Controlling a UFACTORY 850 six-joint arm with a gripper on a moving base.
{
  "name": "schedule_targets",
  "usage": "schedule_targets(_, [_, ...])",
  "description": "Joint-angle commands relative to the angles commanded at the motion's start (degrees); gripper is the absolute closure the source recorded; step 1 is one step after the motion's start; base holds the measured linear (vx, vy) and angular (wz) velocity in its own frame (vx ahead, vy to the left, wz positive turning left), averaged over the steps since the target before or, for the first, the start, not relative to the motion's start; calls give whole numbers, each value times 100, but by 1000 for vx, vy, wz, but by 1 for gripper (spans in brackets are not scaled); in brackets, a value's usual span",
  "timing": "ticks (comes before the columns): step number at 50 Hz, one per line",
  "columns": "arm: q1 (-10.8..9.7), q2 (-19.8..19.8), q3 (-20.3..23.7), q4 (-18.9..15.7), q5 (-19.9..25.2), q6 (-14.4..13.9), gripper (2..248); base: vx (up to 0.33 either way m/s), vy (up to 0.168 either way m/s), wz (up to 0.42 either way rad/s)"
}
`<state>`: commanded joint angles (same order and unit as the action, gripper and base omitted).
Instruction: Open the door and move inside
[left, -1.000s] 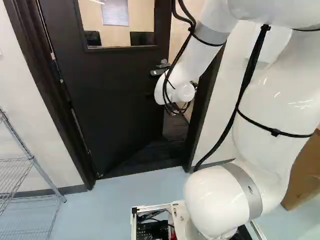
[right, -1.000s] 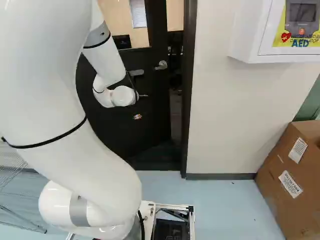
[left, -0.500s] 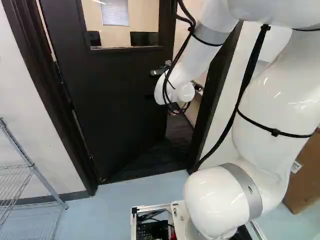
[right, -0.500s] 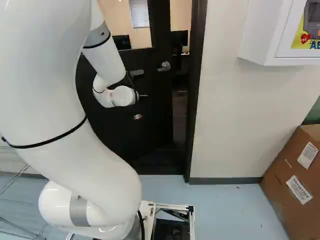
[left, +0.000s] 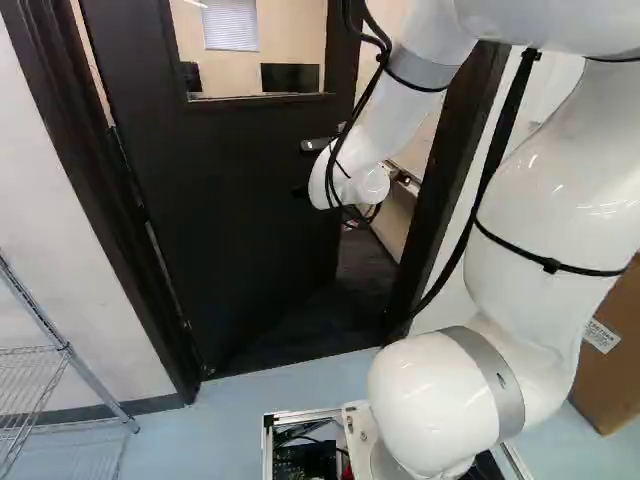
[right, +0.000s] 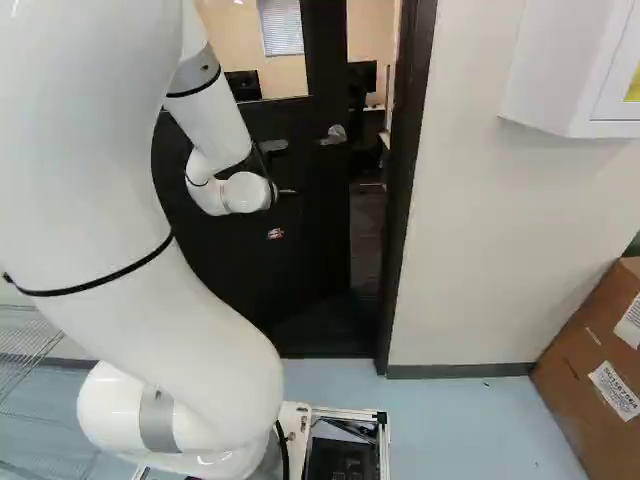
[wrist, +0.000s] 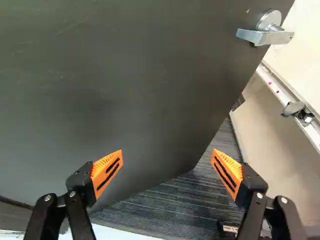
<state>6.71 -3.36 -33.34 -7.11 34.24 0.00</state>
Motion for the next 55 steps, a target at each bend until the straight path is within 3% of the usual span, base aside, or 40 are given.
schedule_targets(55, [9, -2, -2, 0, 0, 0, 3, 71, 61, -18])
